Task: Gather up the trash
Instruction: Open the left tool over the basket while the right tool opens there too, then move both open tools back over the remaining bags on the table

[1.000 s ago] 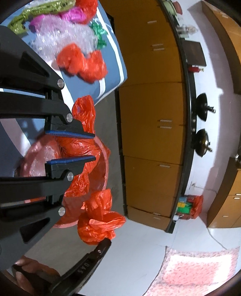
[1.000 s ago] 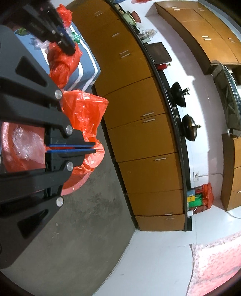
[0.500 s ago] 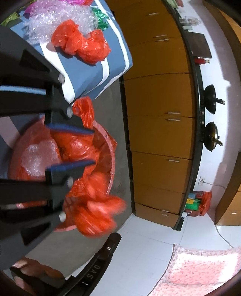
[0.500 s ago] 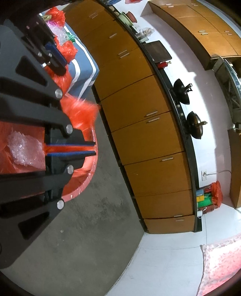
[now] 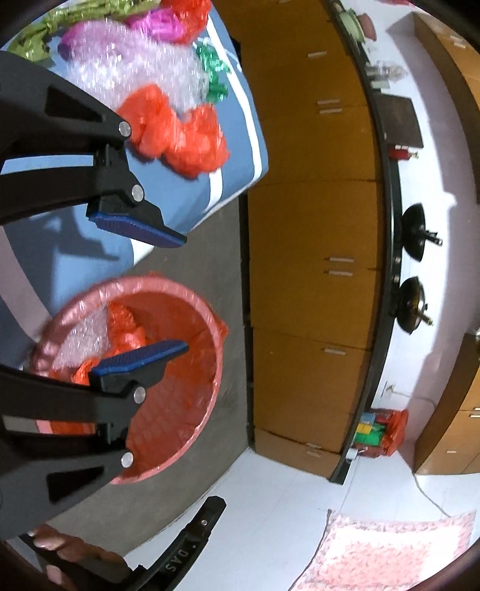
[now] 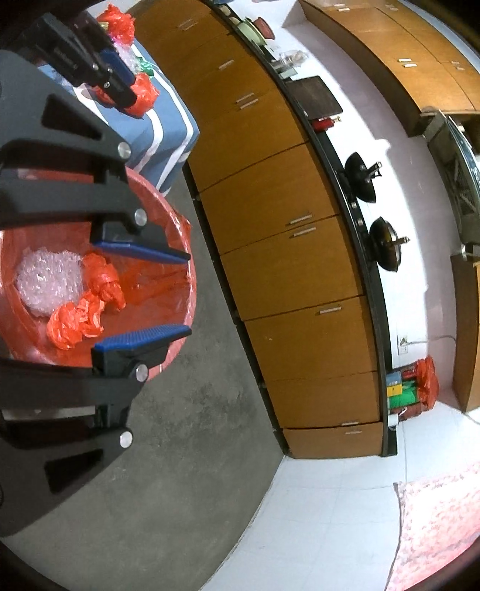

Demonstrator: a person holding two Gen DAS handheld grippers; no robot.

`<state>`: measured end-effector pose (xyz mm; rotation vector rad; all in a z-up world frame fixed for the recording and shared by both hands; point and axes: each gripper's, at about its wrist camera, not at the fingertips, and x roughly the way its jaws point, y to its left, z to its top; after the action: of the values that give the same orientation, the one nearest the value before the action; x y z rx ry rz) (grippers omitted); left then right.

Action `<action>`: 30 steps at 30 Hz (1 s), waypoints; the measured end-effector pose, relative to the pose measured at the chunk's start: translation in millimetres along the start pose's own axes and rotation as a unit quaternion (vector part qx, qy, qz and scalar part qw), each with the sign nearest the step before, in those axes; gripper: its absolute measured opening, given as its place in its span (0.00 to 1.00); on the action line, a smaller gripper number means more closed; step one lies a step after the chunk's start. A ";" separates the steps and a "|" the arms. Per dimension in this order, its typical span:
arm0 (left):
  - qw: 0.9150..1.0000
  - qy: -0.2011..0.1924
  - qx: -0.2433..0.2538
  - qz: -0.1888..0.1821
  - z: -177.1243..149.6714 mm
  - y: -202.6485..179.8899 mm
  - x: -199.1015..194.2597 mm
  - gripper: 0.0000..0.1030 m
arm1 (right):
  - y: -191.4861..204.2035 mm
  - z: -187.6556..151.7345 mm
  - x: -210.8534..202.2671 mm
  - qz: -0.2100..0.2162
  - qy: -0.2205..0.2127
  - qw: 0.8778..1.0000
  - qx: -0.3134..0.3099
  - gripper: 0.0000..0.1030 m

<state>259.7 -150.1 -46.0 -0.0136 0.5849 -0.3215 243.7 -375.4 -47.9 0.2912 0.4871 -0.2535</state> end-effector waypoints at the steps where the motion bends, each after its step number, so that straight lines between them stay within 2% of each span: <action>1: 1.000 -0.003 0.000 0.004 0.2 2.8 -2.9 0.52 | 5.7 -1.2 -0.9 0.004 0.000 1.000 -0.005 0.34; 7: 0.999 -0.028 -0.017 0.037 -6.6 38.8 -36.5 0.56 | 44.7 -10.7 -4.0 0.040 0.013 0.999 -0.027 0.34; 12: 0.994 -0.049 -0.044 0.089 -17.0 88.7 -76.1 0.57 | 90.9 -23.9 -7.4 0.077 0.025 0.995 -0.059 0.34; 14: 0.990 -0.059 -0.058 0.117 -23.9 110.8 -97.1 0.59 | 111.7 -31.5 -11.3 0.096 0.032 0.993 -0.068 0.34; 16: 0.984 -0.073 -0.070 0.147 -33.5 131.1 -119.1 0.65 | 129.2 -39.8 -17.0 0.112 0.036 0.990 -0.076 0.37; 18: 0.979 -0.078 -0.075 0.171 -41.5 144.5 -132.6 0.66 | 149.7 -50.3 -21.2 0.130 0.043 0.987 -0.087 0.39; 23: 0.967 -0.066 -0.091 0.229 -65.2 185.4 -152.7 0.67 | 202.2 -75.0 -21.8 0.161 0.064 0.977 -0.125 0.39; 30: 0.946 -0.048 -0.133 0.291 -86.2 244.3 -166.4 0.71 | 262.8 -89.1 -10.0 0.190 0.081 0.967 -0.151 0.43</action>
<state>154.0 139.0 -53.3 -0.1140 0.5065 0.3343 278.1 -100.3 -62.2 0.1028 0.6111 0.2197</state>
